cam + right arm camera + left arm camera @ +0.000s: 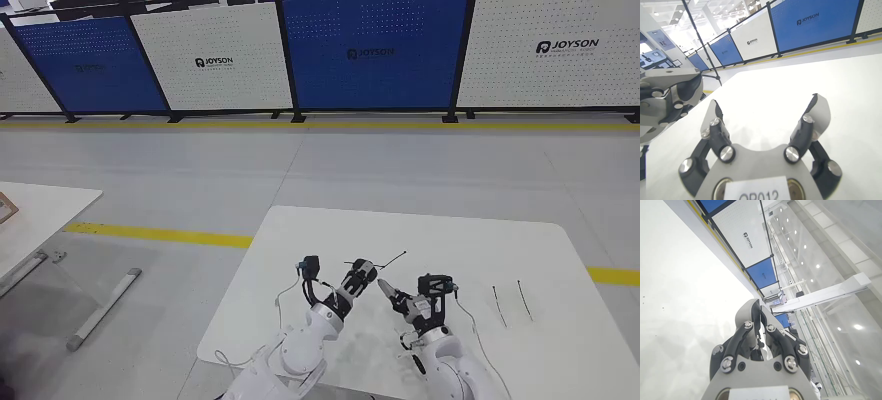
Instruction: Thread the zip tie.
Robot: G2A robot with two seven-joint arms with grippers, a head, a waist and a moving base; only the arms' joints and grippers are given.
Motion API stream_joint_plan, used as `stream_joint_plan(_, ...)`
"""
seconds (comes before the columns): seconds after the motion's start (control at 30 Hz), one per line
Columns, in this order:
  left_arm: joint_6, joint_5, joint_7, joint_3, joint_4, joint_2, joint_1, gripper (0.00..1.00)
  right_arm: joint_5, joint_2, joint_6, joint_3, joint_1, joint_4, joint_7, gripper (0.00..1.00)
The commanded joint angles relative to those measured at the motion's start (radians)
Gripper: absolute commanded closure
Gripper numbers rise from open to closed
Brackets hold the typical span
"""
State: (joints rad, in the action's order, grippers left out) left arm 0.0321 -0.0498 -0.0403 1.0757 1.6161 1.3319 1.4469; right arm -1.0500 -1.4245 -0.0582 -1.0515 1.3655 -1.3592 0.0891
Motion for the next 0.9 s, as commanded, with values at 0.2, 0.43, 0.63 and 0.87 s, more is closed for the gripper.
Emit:
stream_joint_plan(0.2,-0.003,-0.013,0.011,-0.015,-0.006,0.001,-0.001,1.0,0.001,-0.007,-0.051,0.031,-0.028,0.03,-0.012,0.62)
stream_joint_plan(0.43,0.002,-0.02,0.013,-0.018,-0.005,0.001,0.001,1.0,0.01,-0.005,-0.077,0.021,-0.029,0.031,-0.007,0.65)
stream_joint_plan(0.63,0.002,-0.028,0.021,-0.022,-0.005,0.001,0.002,1.0,0.0,-0.006,-0.088,0.029,-0.034,0.035,-0.014,0.73)
stream_joint_plan(0.87,0.008,-0.038,0.025,-0.022,0.003,-0.001,0.008,1.0,-0.008,-0.007,-0.102,0.034,-0.038,0.039,-0.004,0.69)
